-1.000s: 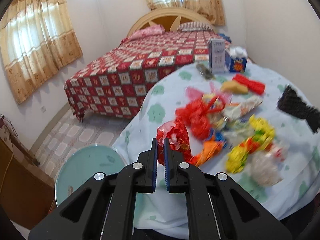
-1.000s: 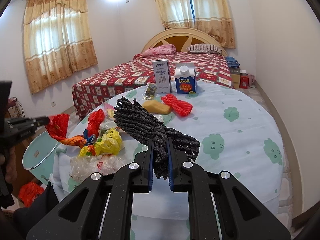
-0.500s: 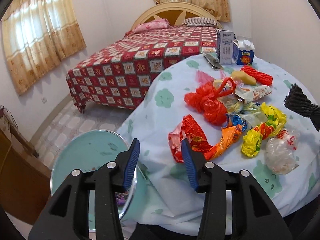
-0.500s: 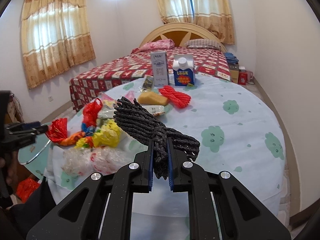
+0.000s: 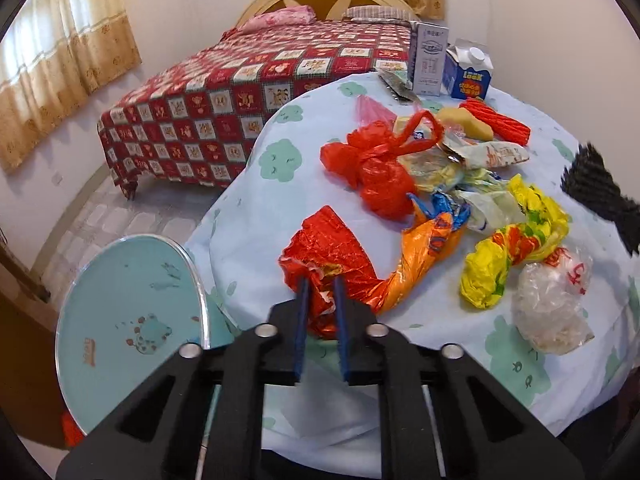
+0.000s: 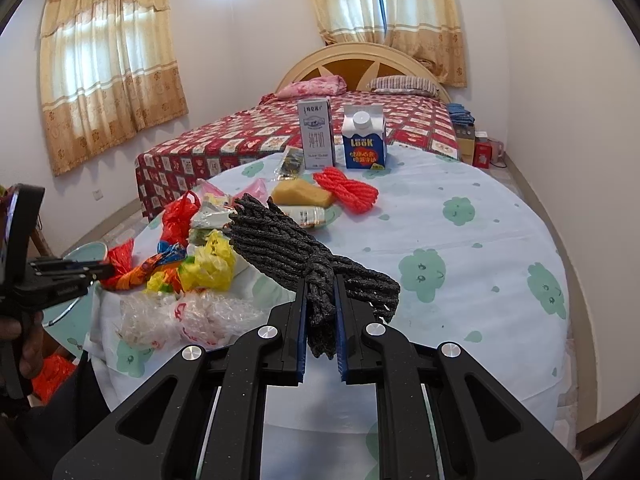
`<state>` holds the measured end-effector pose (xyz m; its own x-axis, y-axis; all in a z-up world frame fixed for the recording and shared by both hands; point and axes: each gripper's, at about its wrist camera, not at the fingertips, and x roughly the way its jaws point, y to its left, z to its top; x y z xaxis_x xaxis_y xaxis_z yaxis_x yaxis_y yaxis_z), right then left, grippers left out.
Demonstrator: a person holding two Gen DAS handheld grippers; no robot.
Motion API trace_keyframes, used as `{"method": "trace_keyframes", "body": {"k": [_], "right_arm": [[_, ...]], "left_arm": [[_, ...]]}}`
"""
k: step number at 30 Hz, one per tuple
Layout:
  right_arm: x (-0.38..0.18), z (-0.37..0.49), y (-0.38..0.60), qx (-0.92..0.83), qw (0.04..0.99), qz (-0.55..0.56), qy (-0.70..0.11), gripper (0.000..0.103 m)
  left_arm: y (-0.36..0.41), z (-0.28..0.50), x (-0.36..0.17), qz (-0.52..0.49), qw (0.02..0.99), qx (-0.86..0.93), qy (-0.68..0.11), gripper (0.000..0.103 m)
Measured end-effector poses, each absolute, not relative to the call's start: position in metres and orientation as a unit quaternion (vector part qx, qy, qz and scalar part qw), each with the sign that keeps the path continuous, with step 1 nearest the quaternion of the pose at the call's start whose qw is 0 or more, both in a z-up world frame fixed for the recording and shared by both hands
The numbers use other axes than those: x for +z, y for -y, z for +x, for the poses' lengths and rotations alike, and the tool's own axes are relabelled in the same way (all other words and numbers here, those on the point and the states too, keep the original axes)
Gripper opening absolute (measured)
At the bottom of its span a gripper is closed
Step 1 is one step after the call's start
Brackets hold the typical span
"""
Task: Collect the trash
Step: 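Grasp the red-orange candy wrapper with the left tool while the right tool holds the black bundle, then carry the red-orange wrapper and black bundle over the bin and release both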
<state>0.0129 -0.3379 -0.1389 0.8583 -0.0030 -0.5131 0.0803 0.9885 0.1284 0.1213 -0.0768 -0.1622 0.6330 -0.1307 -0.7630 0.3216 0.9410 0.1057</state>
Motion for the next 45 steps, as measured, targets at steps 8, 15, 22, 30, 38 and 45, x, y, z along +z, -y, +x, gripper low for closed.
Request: {"method": "trace_keyframes", "body": {"k": [8, 15, 22, 30, 38, 45], "right_arm": [[-0.12, 0.019, 0.315, 0.004, 0.966, 0.062, -0.249, 0.012], [-0.106, 0.04, 0.275, 0.039, 0.969, 0.041, -0.242, 0.012], [-0.098, 0.062, 0.23, 0.078, 0.967, 0.013, -0.24, 0.012], [-0.096, 0.082, 0.191, 0.11, 0.963, -0.01, -0.247, 0.012], [-0.099, 0.104, 0.156, 0.141, 0.956, -0.026, -0.257, 0.012], [-0.1, 0.119, 0.126, 0.164, 0.95, -0.042, -0.261, 0.012]], "left_arm": [[0.054, 0.095, -0.121, 0.115, 0.917, -0.117, -0.365, 0.006], [0.023, 0.081, -0.097, 0.12, 0.935, -0.082, -0.324, 0.006], [-0.015, 0.081, -0.096, 0.125, 0.938, -0.033, -0.32, 0.006], [-0.048, 0.085, -0.098, 0.121, 0.938, 0.0, -0.326, 0.006], [-0.07, 0.082, -0.099, 0.123, 0.936, 0.031, -0.329, 0.006], [-0.096, 0.083, -0.102, 0.116, 0.933, 0.058, -0.337, 0.006]]}}
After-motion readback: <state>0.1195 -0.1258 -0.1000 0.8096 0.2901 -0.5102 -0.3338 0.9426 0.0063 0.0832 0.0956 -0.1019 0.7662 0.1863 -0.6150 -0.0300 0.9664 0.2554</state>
